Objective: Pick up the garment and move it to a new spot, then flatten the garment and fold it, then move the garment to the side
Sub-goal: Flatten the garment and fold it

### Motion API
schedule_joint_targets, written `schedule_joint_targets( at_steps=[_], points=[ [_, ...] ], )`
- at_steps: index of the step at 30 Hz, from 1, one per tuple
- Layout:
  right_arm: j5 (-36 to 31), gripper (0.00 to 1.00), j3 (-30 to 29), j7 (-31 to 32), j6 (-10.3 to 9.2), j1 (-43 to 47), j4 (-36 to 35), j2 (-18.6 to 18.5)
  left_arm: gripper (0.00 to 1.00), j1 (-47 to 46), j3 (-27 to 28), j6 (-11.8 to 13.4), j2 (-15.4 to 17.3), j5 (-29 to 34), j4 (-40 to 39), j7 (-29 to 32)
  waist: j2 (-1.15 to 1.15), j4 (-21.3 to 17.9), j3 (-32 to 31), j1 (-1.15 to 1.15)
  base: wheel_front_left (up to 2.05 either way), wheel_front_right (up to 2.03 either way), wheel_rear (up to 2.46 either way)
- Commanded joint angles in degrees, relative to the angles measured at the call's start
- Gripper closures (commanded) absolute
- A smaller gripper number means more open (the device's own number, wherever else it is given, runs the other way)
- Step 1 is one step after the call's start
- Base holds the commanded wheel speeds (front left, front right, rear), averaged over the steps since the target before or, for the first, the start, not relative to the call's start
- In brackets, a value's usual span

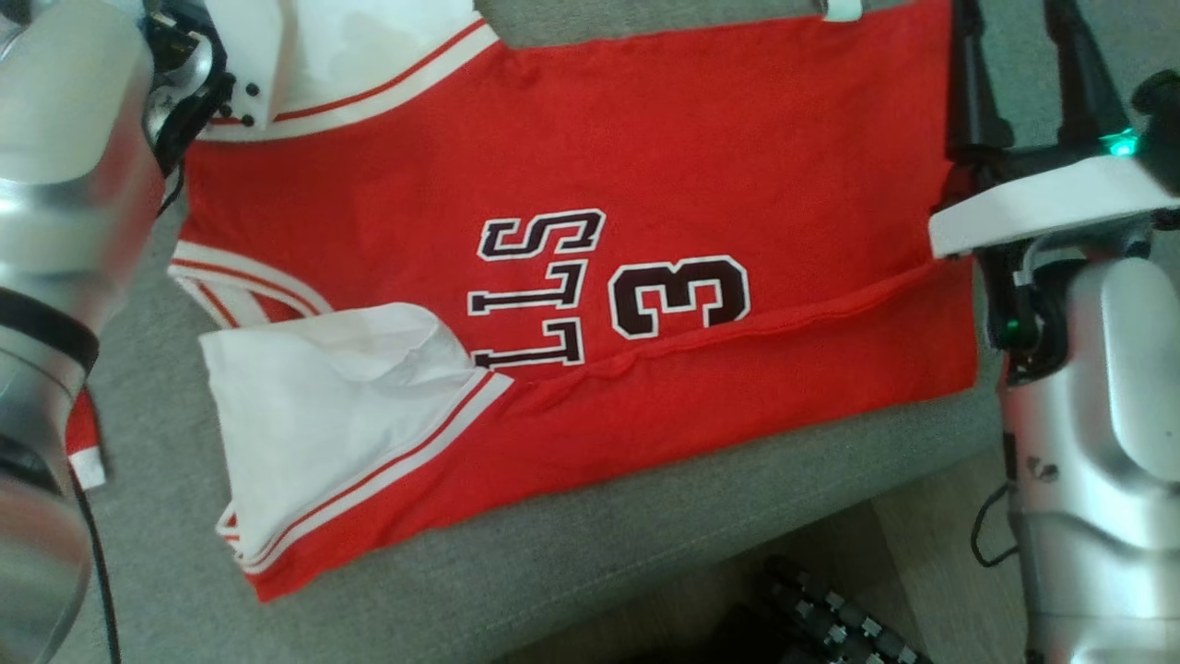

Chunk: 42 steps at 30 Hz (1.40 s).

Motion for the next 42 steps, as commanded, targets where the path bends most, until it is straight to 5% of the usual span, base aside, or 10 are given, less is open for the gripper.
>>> schedule_joint_targets(
  at_steps=[1,9,21,28,42],
  points=[
    [0.9,0.0,0.3,-0.5,-0.04,-1.0,-1.3,0.1,1.0,-1.2,0.8,0.0,1.5,-0.7,-0.8,-0.2,0.0,0.4,-0.4,-0.01,0.0,0.0,0.0],
    [1.5,0.0,-1.5,1.3,-0.04,-3.5,4.5,-3.2,1.0,-0.5,0.5,0.0,-1.3,-4.0,-1.9,-8.8,0.0,6.7,-5.3,-0.01,0.0,0.0,0.0],
    [0.6,0.0,-5.7,14.0,-0.04,-7.5,23.1,-12.7,1.0,4.3,-2.9,0.0,-4.0,-4.7,-6.5,-15.5,0.0,16.8,-10.2,-0.01,0.0,0.0,0.0],
    [-2.5,0.0,-7.9,16.8,-0.04,-10.3,31.3,-14.8,1.0,5.6,-3.6,0.2,-3.6,-4.9,-8.7,-15.7,0.0,18.1,-10.1,-0.01,0.0,0.0,0.0],
    [-0.7,0.0,-1.9,16.2,-0.04,-14.0,38.0,-15.4,1.0,4.8,-4.1,1.2,-2.9,-5.1,-11.2,-14.2,0.0,17.3,-8.4,-0.01,0.0,0.0,0.0]
  ],
)
